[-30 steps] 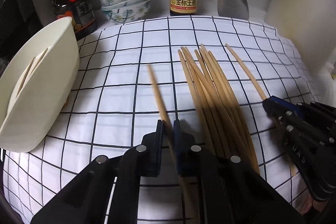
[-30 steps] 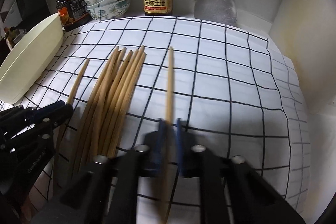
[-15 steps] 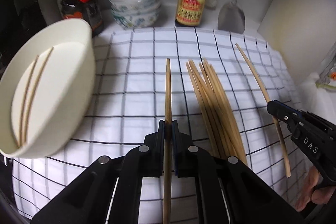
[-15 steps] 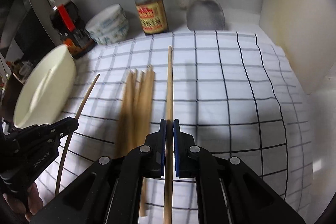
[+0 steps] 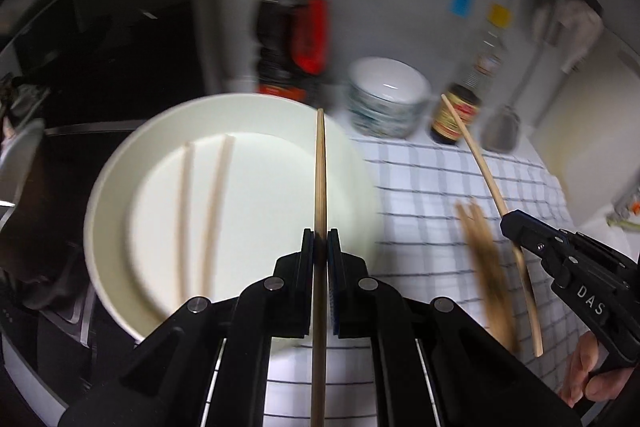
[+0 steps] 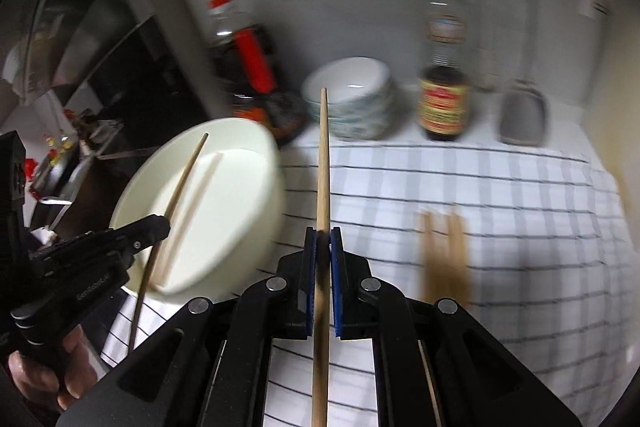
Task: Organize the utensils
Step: 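Carry both held chopsticks into the white oval dish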
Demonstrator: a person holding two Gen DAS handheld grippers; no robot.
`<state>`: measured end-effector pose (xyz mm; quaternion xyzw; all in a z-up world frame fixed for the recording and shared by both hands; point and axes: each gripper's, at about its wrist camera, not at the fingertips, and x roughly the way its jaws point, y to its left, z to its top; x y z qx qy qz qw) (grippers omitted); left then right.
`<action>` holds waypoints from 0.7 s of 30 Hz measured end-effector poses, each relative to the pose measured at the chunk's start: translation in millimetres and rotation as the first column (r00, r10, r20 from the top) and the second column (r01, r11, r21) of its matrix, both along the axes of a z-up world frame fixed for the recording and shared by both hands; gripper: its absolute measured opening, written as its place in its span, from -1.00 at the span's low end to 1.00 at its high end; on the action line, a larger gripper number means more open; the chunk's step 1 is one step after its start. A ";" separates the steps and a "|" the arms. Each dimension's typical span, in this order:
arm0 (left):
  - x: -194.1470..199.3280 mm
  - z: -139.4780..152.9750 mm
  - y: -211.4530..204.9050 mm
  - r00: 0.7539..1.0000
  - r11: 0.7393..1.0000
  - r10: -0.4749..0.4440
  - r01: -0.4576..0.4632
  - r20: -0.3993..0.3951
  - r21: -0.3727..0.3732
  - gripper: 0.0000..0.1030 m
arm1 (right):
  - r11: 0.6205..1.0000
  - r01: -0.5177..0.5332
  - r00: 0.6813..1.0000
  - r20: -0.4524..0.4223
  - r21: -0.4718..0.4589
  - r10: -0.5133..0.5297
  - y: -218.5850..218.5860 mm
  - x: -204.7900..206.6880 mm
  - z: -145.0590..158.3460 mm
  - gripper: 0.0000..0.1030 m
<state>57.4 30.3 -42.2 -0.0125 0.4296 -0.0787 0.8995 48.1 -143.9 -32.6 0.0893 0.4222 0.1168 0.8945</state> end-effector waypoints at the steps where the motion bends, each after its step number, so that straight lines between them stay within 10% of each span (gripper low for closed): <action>1: 4.3 0.2 12.5 1.000 1.000 0.021 -0.021 0.000 0.006 -0.86 | 1.000 -0.015 1.000 -0.002 0.005 0.015 12.2 5.9 -1.0 -0.87; 21: 85.8 -51.4 108.1 0.991 0.994 0.111 -0.110 -0.078 0.018 -0.86 | 0.995 -0.097 0.978 -0.182 0.032 0.101 144.4 108.9 -54.0 -0.87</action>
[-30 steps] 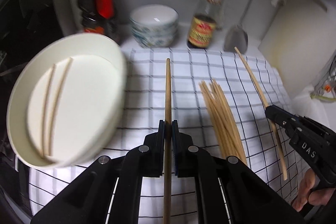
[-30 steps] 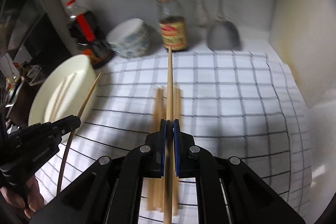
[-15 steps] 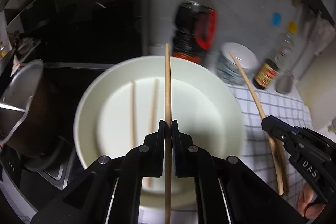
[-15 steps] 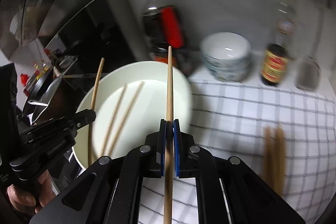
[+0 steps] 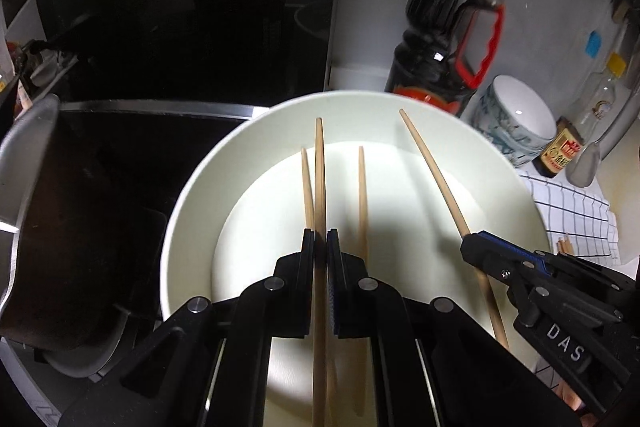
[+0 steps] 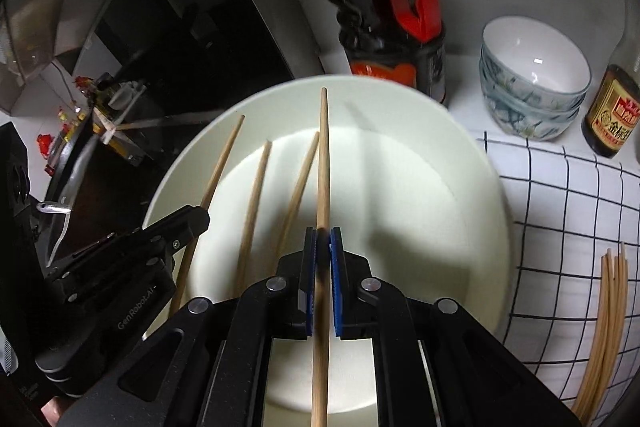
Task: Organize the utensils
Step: 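Carry both held chopsticks into the white oval dish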
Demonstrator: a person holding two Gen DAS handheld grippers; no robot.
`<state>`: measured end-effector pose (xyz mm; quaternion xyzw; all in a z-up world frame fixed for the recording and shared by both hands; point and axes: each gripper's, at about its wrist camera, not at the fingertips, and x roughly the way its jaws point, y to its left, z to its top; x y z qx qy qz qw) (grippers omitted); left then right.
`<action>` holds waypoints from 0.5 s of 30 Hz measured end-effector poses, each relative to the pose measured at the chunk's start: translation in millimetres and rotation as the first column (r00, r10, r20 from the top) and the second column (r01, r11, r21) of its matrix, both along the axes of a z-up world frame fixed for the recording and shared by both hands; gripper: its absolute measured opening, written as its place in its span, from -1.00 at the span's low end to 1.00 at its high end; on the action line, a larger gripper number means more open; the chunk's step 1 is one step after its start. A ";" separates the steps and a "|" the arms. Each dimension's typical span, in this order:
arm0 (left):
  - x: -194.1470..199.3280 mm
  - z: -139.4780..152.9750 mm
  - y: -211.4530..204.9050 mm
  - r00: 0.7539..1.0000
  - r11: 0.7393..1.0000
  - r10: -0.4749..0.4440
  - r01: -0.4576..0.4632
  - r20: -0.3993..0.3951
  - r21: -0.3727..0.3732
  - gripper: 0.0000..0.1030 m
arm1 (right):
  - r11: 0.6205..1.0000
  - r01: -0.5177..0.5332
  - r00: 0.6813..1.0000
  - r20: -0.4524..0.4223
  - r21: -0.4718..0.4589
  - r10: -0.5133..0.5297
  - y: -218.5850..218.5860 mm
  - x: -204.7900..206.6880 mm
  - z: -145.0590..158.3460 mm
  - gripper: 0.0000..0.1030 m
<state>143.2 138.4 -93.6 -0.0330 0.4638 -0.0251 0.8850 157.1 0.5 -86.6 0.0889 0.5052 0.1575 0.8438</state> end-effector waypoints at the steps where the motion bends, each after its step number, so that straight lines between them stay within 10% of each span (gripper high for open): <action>1: 2.0 -2.3 0.7 1.000 1.000 -0.001 0.001 -0.004 0.000 -0.86 | 1.000 0.005 1.000 -0.012 -0.003 -0.005 0.6 2.5 -3.5 -0.87; 11: 17.8 -21.5 -4.9 0.999 1.000 -0.013 0.014 -0.037 0.027 -0.84 | 0.999 0.020 0.997 -0.073 -0.025 -0.022 1.2 10.5 -20.9 -0.85; 15: 14.2 -18.4 -3.7 1.000 0.999 -0.003 0.004 -0.021 0.048 -0.37 | 0.999 0.024 0.998 -0.048 -0.047 -0.027 2.7 9.7 -17.2 -0.60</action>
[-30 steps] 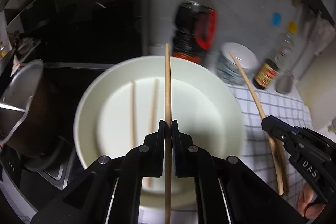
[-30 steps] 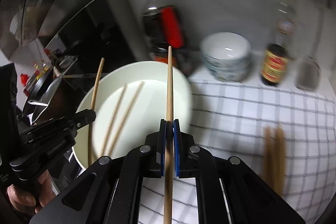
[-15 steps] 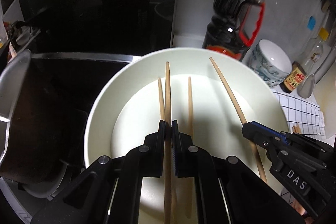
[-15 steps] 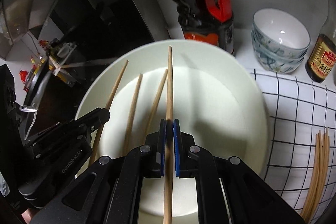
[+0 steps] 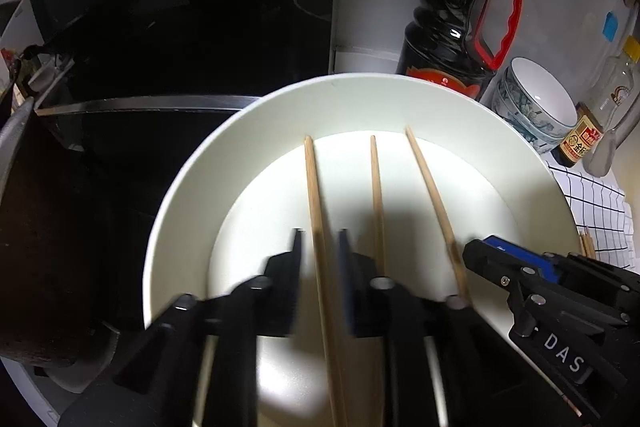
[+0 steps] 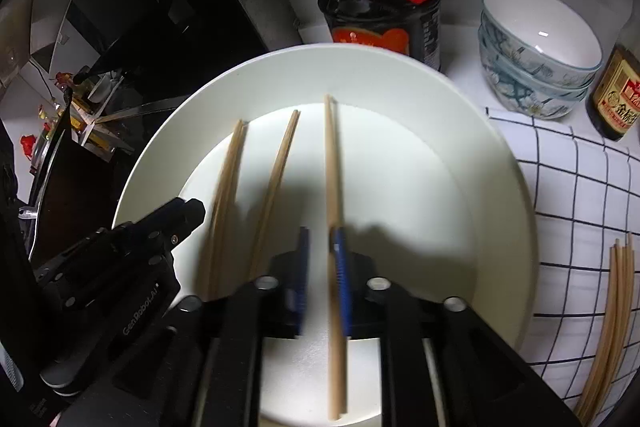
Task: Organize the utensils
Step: 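Carry both held chopsticks into the white oval dish, then open both tools to release the chopsticks in the white dish, then withdraw both open tools from the dish toward the chopstick pile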
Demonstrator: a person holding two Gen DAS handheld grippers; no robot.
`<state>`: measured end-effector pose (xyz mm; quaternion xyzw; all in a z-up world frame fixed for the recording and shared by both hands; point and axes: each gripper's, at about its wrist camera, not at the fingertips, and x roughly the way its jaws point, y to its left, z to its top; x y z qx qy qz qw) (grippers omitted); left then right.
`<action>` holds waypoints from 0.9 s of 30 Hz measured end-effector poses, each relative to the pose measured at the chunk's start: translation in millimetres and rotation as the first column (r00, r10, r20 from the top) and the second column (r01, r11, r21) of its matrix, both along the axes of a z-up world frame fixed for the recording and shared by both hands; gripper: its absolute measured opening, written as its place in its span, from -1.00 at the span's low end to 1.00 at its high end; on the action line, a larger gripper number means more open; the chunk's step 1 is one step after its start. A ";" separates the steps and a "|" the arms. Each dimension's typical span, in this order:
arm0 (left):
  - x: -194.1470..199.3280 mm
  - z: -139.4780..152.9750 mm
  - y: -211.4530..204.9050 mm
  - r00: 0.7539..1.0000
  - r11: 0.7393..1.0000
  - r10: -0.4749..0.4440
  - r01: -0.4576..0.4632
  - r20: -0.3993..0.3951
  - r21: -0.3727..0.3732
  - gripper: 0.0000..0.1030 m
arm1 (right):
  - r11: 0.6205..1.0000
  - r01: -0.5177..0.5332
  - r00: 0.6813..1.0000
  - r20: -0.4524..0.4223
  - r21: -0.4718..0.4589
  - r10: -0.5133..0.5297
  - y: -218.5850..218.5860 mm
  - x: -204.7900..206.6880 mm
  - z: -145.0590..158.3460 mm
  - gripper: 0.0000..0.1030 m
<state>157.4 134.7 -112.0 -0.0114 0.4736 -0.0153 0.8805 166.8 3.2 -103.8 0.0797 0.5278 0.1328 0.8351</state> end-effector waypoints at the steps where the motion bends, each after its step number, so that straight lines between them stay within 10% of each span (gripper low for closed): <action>1: -1.3 1.8 1.0 1.000 1.000 0.006 -0.007 0.010 0.005 -0.26 | 1.000 0.002 1.000 0.006 -0.006 -0.001 -0.9 -0.7 1.5 -0.58; 12: -23.3 18.6 12.4 0.997 0.998 0.053 -0.055 0.063 0.029 0.36 | 1.000 0.012 0.997 0.082 -0.024 -0.010 -12.9 -22.4 20.2 -0.40; 27: -63.1 38.4 14.6 0.994 0.997 0.073 -0.076 0.086 0.031 0.67 | 0.996 0.011 0.990 0.139 -0.084 0.001 -18.1 -63.8 42.4 0.01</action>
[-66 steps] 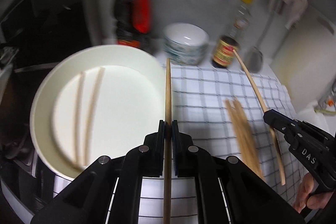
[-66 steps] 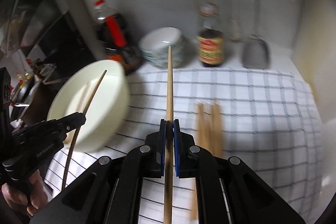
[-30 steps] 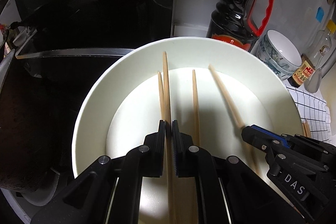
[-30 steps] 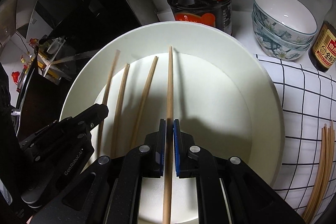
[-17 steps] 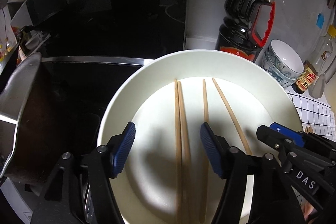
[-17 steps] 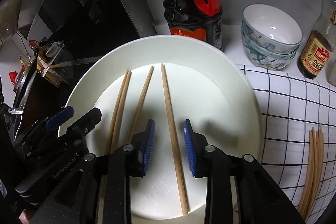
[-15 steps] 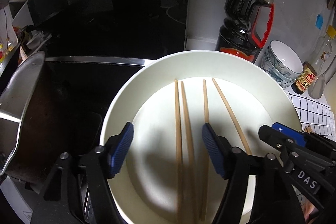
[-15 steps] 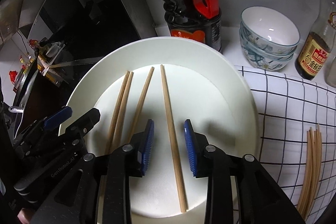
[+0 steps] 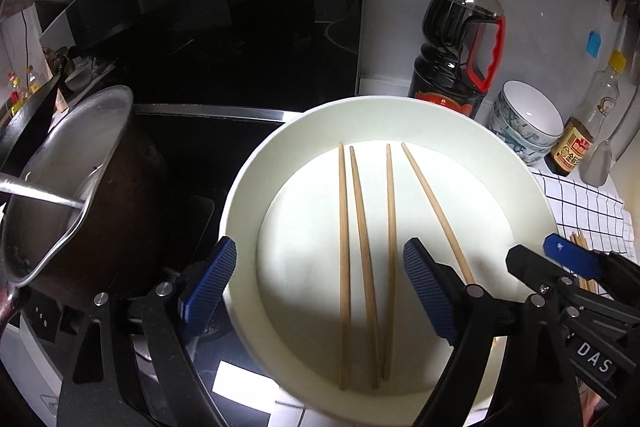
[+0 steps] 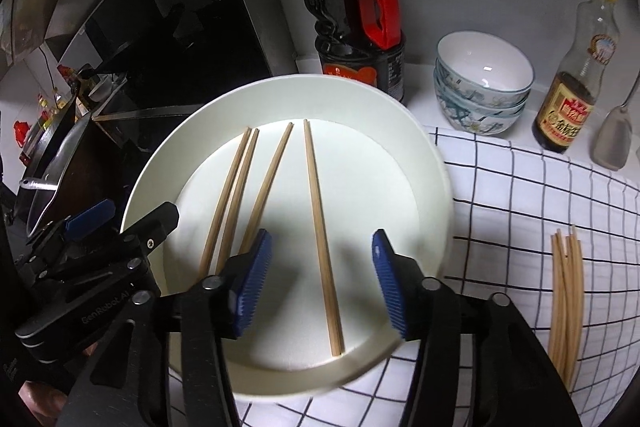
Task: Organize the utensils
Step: 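Withdraw both open tools from the dish toward the chopstick pile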
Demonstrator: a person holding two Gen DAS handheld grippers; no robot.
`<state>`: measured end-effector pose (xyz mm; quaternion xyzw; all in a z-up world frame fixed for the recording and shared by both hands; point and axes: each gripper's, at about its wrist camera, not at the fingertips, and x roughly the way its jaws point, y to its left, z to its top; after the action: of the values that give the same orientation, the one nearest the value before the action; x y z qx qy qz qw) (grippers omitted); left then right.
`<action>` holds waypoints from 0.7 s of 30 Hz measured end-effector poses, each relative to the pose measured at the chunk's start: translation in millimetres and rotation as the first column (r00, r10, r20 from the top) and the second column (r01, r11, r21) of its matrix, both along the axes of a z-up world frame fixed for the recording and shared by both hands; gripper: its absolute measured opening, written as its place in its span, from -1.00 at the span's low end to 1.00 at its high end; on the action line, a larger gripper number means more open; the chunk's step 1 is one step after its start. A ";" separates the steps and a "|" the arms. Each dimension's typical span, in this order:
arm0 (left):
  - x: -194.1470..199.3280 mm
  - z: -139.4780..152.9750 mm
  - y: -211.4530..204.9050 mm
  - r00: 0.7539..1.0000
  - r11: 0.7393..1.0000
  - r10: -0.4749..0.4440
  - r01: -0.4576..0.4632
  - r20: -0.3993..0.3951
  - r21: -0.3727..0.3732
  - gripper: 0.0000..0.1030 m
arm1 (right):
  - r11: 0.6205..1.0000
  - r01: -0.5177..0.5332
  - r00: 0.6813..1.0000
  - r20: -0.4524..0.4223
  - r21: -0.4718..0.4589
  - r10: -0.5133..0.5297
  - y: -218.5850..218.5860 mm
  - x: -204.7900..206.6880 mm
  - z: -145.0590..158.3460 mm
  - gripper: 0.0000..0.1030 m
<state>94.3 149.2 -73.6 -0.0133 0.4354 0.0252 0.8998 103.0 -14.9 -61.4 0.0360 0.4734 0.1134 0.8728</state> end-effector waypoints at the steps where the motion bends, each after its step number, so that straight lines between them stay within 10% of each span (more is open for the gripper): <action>1: -2.8 1.3 -0.1 1.000 1.000 0.001 -0.001 0.000 -0.001 0.69 | 1.000 -0.001 1.000 0.002 0.000 0.001 0.0 -2.9 1.2 0.03; 21: -51.9 29.0 -50.4 0.996 0.996 -0.084 0.085 0.019 -0.024 0.81 | 0.996 0.089 0.996 0.032 -0.020 -0.089 -64.0 -79.3 27.5 0.22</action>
<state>42.4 98.8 -44.7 -0.0063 0.4280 -0.0184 0.9036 23.8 -78.9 -33.9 0.0459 0.4590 0.0698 0.8845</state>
